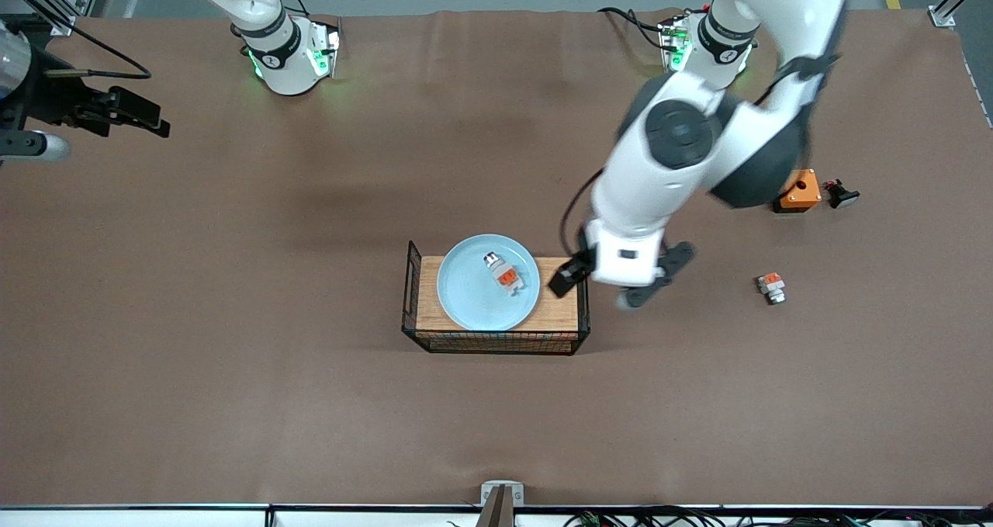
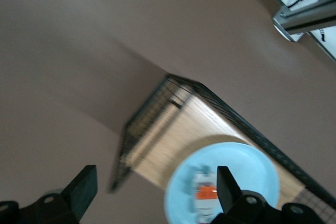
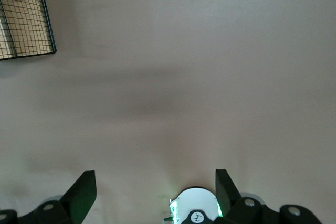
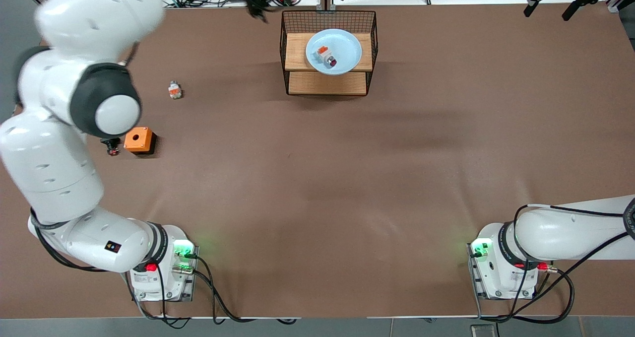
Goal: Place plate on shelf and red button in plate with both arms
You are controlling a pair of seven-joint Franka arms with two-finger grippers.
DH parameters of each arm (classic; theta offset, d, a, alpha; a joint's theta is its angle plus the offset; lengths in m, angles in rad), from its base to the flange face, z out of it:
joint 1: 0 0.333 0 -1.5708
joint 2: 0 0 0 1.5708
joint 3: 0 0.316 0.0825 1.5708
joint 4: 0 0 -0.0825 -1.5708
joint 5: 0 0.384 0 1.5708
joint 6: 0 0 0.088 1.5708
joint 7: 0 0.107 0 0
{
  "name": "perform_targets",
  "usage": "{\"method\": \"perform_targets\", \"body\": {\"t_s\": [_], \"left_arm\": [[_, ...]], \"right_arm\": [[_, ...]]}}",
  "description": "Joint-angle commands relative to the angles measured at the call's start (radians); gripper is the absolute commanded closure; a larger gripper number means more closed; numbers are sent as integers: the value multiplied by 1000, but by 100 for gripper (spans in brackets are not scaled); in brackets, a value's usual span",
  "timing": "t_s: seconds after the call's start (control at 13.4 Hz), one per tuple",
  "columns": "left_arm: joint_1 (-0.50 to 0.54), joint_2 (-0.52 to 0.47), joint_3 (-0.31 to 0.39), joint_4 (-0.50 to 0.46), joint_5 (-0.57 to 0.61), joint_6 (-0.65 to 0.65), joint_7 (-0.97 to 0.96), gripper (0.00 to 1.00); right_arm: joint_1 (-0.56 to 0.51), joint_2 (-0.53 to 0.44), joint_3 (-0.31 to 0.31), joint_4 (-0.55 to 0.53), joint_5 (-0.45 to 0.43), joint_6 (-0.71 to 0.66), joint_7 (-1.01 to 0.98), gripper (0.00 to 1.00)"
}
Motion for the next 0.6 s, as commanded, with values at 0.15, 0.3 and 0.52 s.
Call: {"method": "perform_targets", "body": {"t_s": [0.15,0.3,0.52], "left_arm": [[182,-159,10,-45,6,-229,363,0],[269,-190,13,-44,15,-307,504,0],[382,-231,11,-48,33,-392,623,0]], "right_arm": [[-27,-16,21,55,-96,-6,-29,0],[-28,-19,18,66,-99,-6,-53,0],[-53,-9,19,110,-102,21,-100,0]]}}
